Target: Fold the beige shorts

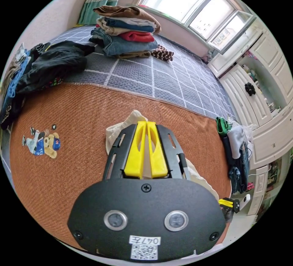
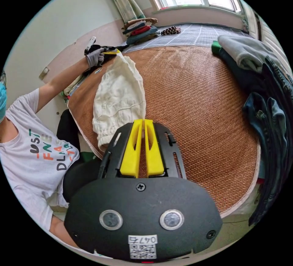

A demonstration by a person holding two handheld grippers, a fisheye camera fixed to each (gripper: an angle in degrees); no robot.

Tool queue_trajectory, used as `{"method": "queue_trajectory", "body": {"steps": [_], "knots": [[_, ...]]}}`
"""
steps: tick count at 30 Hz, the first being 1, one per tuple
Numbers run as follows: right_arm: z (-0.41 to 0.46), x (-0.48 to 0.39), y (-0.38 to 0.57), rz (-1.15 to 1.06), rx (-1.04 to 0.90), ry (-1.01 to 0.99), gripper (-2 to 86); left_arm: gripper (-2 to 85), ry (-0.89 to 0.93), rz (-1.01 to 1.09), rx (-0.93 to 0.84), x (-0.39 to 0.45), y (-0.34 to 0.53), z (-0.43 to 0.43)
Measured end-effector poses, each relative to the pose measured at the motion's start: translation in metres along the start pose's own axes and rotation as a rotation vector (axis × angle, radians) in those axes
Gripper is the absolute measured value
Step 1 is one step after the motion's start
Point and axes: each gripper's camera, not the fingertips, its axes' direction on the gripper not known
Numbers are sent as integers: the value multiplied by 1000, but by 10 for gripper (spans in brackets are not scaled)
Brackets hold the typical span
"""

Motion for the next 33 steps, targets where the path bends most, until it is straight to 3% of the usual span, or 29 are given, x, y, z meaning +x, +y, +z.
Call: {"method": "queue_trajectory", "body": {"steps": [3, 5, 7, 10, 14, 18, 24, 27, 33], "knots": [[-5, 17, 21, 78, 59, -21, 12, 32, -42, 21, -39, -1, -27, 11], [-10, 24, 34, 157, 90, 31, 32, 138, -26, 3, -91, -12, -44, 19], [-24, 22, 49, 238, 156, 75, 52, 190, 84, -10, -116, -34, -61, 14], [-51, -24, 69, 227, 236, 118, 60, 190, 237, 37, -40, -61, -57, -32], [-50, -172, 72, -122, 208, 188, 55, 147, 369, 206, -90, -80, -7, -84], [0, -280, 51, -426, 52, 285, 52, 92, 493, 421, -165, -82, 87, -119], [83, -341, -9, -628, -155, 294, 24, 41, 466, 623, -89, -70, 182, -148], [105, -362, -24, -669, -261, 394, 1, 16, 445, 588, -44, -90, 192, -157], [28, -359, -24, -590, -162, 209, -5, 81, 563, 233, -40, -187, 140, -139]]}}
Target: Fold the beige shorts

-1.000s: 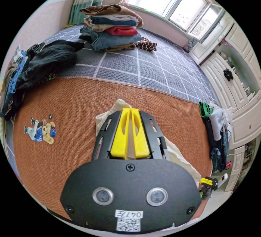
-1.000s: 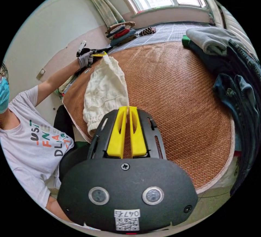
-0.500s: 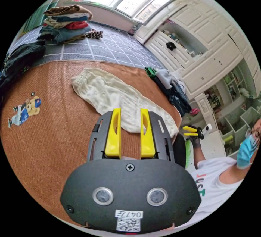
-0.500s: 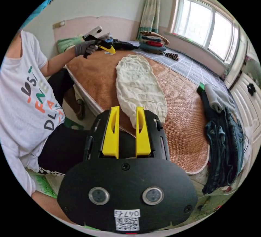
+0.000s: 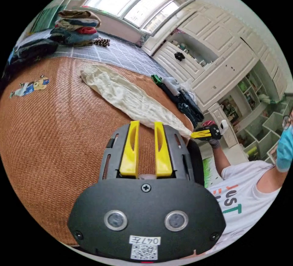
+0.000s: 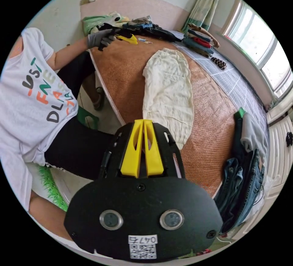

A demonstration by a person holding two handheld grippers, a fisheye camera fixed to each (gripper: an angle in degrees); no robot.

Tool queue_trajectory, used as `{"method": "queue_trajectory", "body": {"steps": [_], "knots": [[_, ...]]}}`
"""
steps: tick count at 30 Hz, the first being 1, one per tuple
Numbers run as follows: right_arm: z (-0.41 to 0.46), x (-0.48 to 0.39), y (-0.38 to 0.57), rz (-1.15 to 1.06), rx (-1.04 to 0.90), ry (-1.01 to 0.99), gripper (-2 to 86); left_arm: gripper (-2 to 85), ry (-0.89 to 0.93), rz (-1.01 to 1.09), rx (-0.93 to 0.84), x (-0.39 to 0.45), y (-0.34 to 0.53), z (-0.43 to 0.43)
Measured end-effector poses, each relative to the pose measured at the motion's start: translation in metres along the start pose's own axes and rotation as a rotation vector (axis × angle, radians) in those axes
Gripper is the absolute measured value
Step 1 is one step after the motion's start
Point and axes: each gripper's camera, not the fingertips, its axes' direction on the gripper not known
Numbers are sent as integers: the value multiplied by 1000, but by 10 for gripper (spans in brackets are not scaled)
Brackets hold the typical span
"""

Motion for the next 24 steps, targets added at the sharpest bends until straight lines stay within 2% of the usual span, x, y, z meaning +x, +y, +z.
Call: {"method": "queue_trajectory", "body": {"steps": [3, 5, 10, 14, 17, 20, 24], "knots": [[-8, 12, 15, 30, -23, -143, -4, 95, -50, -137, 131, -54, -25, -13], [-2, 17, 18, 67, -25, -219, -2, 105, -123, -163, 153, -71, -43, -8], [-3, 0, 19, 103, 37, -172, 6, 132, -206, -146, 54, -94, -92, 52], [-14, -11, 28, 155, 110, -137, 3, 131, -186, -139, -13, -110, -110, 85], [-21, -18, 35, 191, 135, -103, 0, 113, -141, -143, -21, -117, -116, 97], [-31, -19, 44, 245, 191, -72, -3, 55, -95, -92, -106, -111, -117, 117], [-51, -17, 56, 320, 296, -57, -6, 39, -116, -64, -13, -86, -94, 87]]}}
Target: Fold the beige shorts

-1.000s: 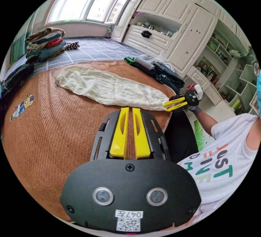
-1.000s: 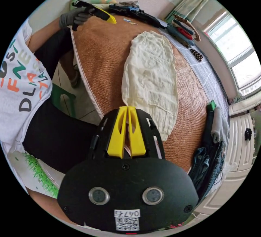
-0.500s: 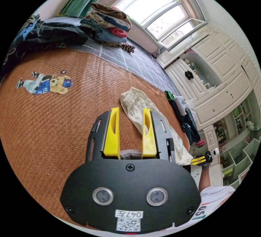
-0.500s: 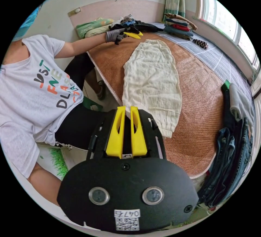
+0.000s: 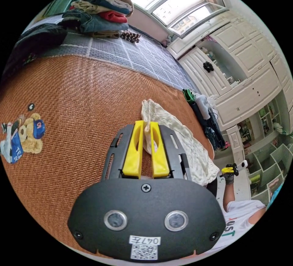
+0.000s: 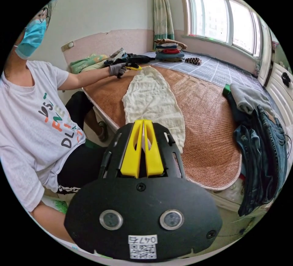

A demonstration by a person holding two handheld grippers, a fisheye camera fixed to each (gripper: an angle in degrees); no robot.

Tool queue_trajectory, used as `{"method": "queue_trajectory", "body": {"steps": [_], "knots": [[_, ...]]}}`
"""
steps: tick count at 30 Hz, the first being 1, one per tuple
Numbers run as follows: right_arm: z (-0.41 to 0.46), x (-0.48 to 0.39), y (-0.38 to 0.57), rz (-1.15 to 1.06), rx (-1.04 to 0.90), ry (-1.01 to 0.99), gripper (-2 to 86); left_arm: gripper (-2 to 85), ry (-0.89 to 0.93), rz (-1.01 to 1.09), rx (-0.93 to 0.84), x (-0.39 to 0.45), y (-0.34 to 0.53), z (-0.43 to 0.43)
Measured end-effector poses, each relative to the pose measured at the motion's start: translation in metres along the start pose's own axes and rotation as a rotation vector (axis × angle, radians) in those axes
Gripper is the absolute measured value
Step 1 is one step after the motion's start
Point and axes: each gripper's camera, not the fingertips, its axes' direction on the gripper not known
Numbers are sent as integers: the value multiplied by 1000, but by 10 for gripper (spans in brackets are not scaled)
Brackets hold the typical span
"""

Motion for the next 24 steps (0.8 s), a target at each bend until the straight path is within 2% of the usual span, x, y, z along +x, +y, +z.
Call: {"method": "queue_trajectory", "body": {"steps": [2, 5, 10, 13, 18, 24], "knots": [[-8, -4, -4, 5, 33, 8, -7, 38, -13, -11, 70, 4, 19, -38], [-11, -17, -21, -17, 65, -5, -8, 37, -133, -36, 120, 14, 67, -121], [25, -48, -71, -113, 66, -47, -9, 37, -539, -243, 219, 10, 202, -282], [66, -65, -111, -166, 62, -65, -8, 38, -664, -333, 203, 7, 254, -332], [128, -80, -184, -188, 184, -160, -10, 40, -767, -237, 197, 67, 280, -335], [192, -67, -182, -114, 311, -360, -11, 41, -804, 9, 117, 171, 278, -210]]}}
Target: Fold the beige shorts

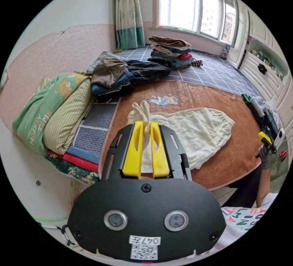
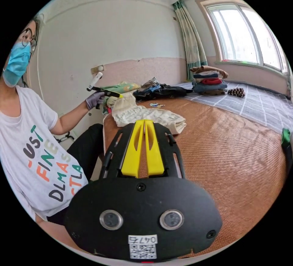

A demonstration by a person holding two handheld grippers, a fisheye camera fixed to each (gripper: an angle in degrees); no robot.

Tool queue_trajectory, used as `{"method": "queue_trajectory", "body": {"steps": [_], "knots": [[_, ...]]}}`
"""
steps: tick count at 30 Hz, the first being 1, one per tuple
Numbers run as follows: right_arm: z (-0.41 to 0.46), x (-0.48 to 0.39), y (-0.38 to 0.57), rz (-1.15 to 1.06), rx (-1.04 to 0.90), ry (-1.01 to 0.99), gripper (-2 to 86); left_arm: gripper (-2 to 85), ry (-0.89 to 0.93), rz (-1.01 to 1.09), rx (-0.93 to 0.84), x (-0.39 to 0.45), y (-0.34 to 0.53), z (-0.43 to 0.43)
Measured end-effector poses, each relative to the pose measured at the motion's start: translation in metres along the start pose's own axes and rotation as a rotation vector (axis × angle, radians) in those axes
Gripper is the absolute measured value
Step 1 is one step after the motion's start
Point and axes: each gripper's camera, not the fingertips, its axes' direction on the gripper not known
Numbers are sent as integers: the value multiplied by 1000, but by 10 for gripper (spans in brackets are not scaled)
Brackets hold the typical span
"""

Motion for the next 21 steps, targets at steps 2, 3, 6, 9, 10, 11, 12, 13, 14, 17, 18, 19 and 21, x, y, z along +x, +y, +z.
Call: {"method": "queue_trajectory", "body": {"steps": [2, 3, 6, 9, 10, 11, 12, 13, 14, 17, 18, 19, 21], "knots": [[11, 10, 17, 31, -35, -25, -11, 41, 18, 39, -8, 49, 8, 24], [16, 16, 24, 54, -63, -26, -11, 42, 43, 51, -17, 77, 14, 43], [10, 30, 29, 99, -37, -34, -9, 42, 61, 54, -48, 121, 34, 90], [8, 51, 32, 188, 13, -38, 6, 46, 55, 27, -62, 137, 59, 122], [9, 55, 32, 208, 20, -35, 13, 50, 71, 7, -61, 136, 70, 131], [12, 61, 32, 248, 24, -23, 34, 58, 87, -2, -62, 135, 76, 135], [20, 68, 29, 303, 8, -3, 61, 74, 139, -12, -60, 130, 88, 141], [24, 71, 27, 333, -3, 4, 72, 112, 214, -18, -59, 124, 100, 145], [35, 77, 23, 393, -24, 12, 92, 131, 259, -20, -57, 121, 105, 146], [68, 91, 9, 529, -85, 16, 114, 159, 464, -11, -4, 95, 135, 138], [83, 97, 3, 586, -102, 24, 120, 156, 507, -18, 38, 78, 145, 134], [90, 101, 0, 617, -101, 26, 123, 148, 527, -32, 74, 57, 155, 134], [120, 118, -12, 739, -86, 18, 136, 125, 540, -49, 113, 24, 167, 142]]}}
